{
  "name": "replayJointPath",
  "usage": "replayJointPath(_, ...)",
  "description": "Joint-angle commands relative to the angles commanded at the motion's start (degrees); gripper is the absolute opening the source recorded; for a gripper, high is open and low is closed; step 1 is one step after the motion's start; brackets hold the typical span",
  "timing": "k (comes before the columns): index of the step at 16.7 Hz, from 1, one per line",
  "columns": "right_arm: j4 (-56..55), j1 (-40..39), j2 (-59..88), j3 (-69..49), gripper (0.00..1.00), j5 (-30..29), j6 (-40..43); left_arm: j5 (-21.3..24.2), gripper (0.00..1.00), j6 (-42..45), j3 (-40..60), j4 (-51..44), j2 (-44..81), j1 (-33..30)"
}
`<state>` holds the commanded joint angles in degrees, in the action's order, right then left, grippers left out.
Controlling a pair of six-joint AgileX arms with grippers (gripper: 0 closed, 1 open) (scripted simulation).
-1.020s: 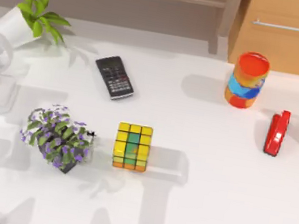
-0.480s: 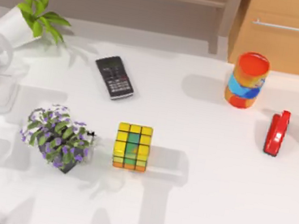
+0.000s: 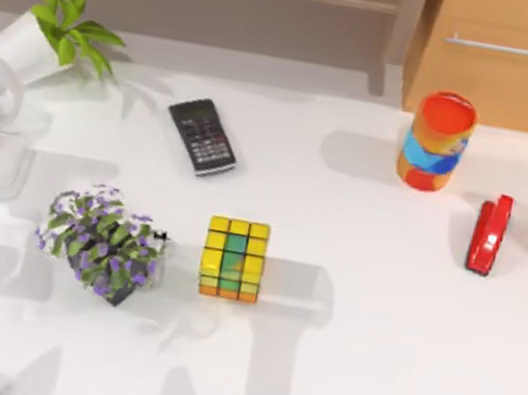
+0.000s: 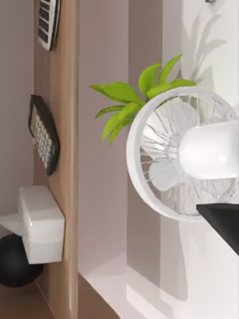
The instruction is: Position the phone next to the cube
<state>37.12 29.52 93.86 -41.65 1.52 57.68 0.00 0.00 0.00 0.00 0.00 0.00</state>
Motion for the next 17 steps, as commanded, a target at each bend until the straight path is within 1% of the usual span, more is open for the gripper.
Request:
replayJointPath(13,0.00,0.00,0.00,0.00,0.02,0.00,0.00,0.00,1.00,0.00,0.00,0.00,0.00,0.00)
replayJointPath(14,0.00,0.00,0.00,0.00,0.00,0.00,0.00,0.00,1.00,0.00,0.00,0.00,0.00,0.00)
replayJointPath(17,0.00,0.00,0.00,0.00,0.00,0.00,0.00,0.00,1.00,0.00,0.00,0.00,0.00,0.00)
